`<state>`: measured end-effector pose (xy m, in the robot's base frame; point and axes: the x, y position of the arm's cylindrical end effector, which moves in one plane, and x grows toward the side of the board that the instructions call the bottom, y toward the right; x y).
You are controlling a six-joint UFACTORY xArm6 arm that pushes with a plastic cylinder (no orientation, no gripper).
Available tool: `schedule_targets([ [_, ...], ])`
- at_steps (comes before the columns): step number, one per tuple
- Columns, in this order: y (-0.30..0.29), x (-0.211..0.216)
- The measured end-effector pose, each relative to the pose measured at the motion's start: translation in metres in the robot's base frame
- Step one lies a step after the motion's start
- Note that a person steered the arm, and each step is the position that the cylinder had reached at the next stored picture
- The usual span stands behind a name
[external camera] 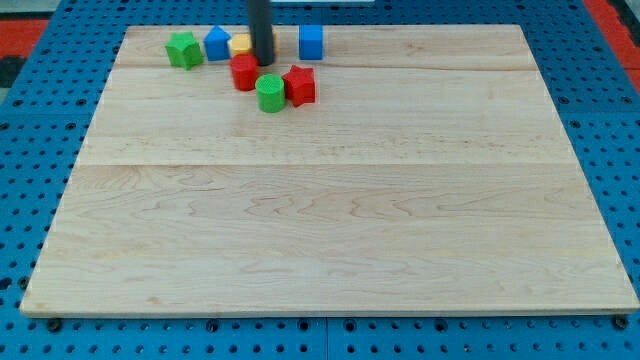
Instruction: Place the blue cube and the yellow heart diagonal to each other
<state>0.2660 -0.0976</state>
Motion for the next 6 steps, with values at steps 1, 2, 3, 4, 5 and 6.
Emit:
schedule_targets([
  [1, 0.009, 0.001],
  [2, 0.04, -0.01],
  [3, 0.057, -0.029],
  [4, 0.083, -0.03],
  [5, 0.094, -0.042],
  [6, 0.055, -0.049],
])
